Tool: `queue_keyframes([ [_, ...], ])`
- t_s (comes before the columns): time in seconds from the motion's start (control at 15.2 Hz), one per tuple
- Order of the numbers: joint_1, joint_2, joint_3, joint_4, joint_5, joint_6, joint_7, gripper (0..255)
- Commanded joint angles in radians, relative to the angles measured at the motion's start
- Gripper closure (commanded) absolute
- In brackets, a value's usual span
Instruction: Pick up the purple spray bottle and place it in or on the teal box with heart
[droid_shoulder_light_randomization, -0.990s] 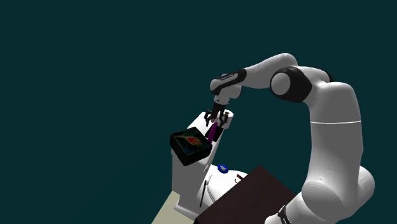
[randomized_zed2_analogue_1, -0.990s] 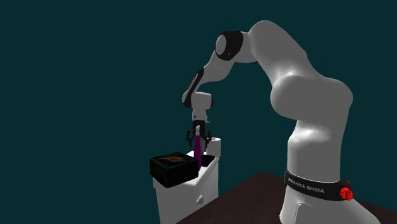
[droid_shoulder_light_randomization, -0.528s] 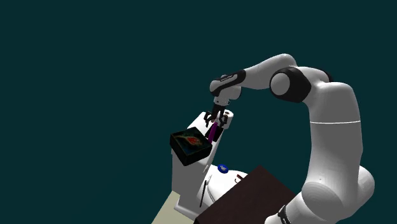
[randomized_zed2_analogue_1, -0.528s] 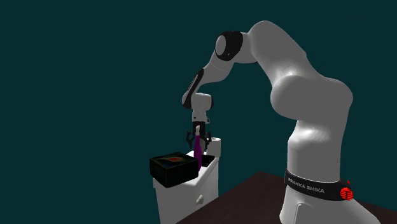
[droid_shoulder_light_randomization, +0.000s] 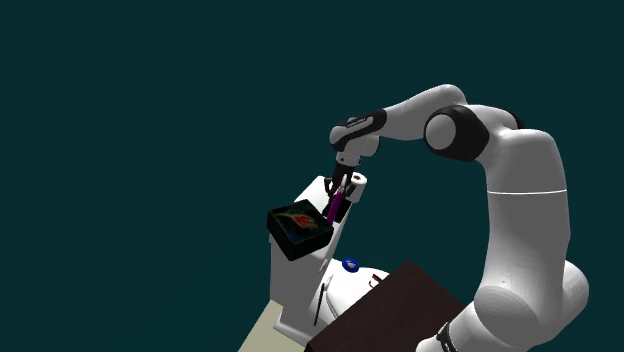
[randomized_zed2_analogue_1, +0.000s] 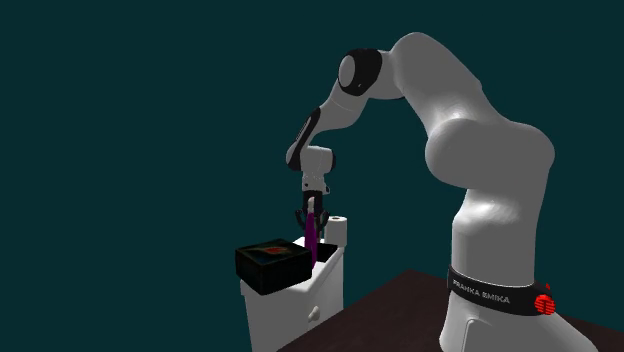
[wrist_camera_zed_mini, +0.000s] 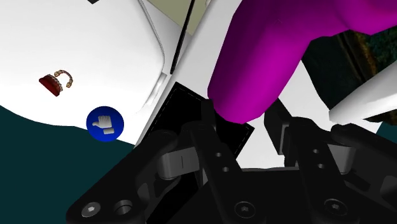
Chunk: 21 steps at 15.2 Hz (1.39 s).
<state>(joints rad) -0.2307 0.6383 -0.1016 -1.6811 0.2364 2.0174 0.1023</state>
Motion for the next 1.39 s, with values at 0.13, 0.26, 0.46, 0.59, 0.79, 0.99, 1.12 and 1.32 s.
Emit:
queue_keyframes([
  [0.13,0.000,0.001,0.000,0.000,0.000,0.000,0.000,255],
  [0.26,0.001,-0.017,-0.001,0.000,-0.003,-0.018,0.004,255],
  [0.46,0.002,-0.042,-0.004,0.002,-0.007,-0.045,0.009,255],
  [0.59,0.003,-0.058,-0.005,0.006,-0.010,-0.064,0.013,255],
  [0.79,0.004,-0.081,-0.007,0.012,-0.014,-0.092,0.019,255],
  [0.99,0.004,-0.102,-0.009,0.020,-0.018,-0.122,0.024,255],
  [1.12,0.005,-0.116,-0.010,0.027,-0.021,-0.142,0.028,255],
  [1.32,0.005,-0.136,-0.012,0.038,-0.025,-0.172,0.034,255],
])
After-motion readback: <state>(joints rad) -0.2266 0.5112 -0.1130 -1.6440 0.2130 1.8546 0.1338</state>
